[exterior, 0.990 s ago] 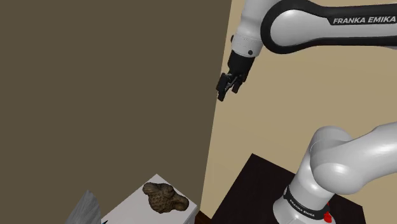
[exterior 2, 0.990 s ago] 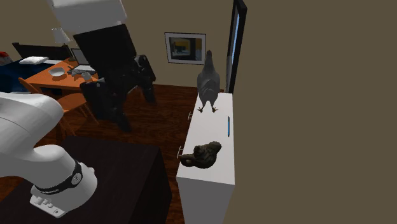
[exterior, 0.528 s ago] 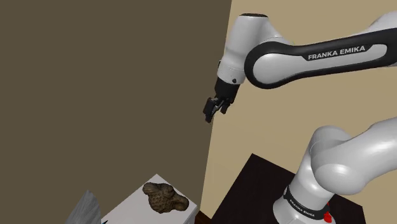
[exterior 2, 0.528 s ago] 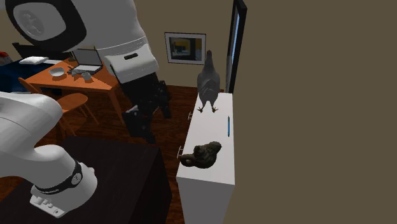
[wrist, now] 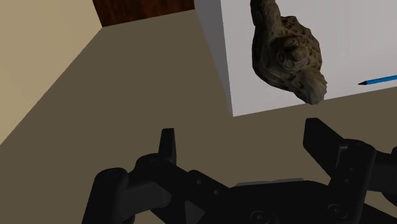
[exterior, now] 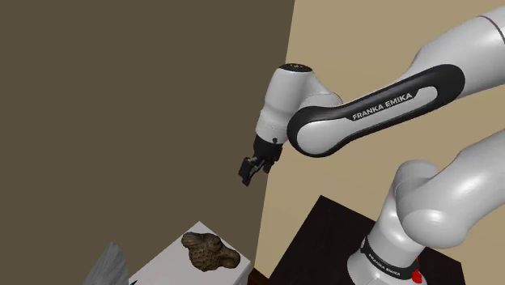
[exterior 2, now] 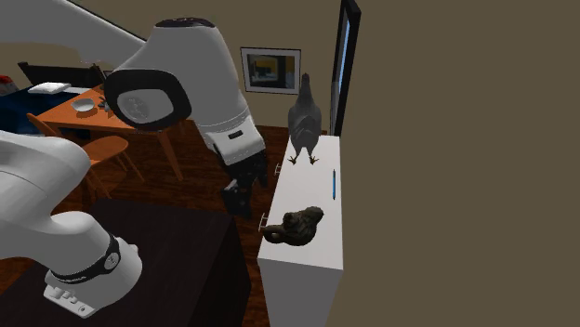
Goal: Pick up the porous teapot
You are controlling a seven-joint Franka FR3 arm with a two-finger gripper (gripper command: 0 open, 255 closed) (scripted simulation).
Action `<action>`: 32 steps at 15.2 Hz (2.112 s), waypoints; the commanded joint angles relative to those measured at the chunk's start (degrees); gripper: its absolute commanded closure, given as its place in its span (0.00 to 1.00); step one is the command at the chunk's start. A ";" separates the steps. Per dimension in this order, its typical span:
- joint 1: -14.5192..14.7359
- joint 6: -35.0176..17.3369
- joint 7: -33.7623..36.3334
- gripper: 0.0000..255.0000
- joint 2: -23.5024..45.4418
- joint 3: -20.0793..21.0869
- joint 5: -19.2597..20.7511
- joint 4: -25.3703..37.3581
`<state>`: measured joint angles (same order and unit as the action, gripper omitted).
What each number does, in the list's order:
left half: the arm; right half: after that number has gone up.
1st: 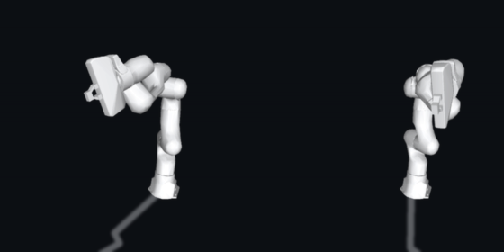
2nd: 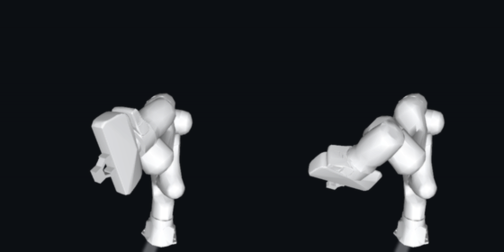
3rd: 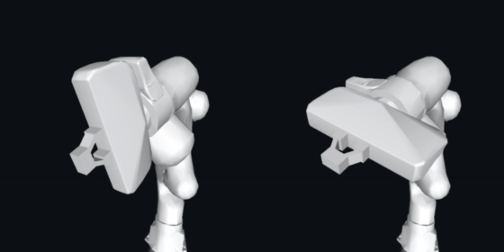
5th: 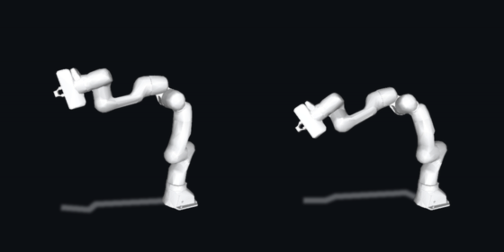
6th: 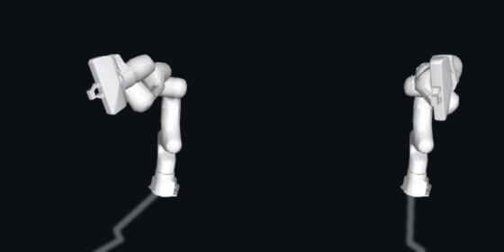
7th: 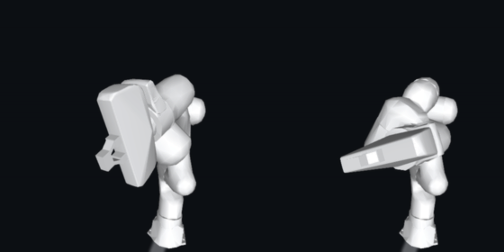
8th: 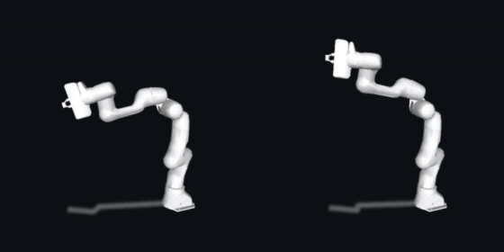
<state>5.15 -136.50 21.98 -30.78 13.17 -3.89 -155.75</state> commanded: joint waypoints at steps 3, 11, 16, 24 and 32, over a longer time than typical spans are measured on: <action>0.67 -9.10 3.74 0.00 7.69 3.28 -0.92 -1.04; -2.20 -26.05 16.24 0.00 27.46 10.36 7.22 1.92; 0.47 -33.11 35.04 0.00 41.17 7.00 27.58 7.57; 9.67 -38.44 44.50 0.00 48.71 -3.99 38.47 10.21; 10.46 -38.83 45.05 1.00 49.02 -4.78 38.94 10.21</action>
<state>15.59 -175.34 67.02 18.17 8.40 35.04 -145.51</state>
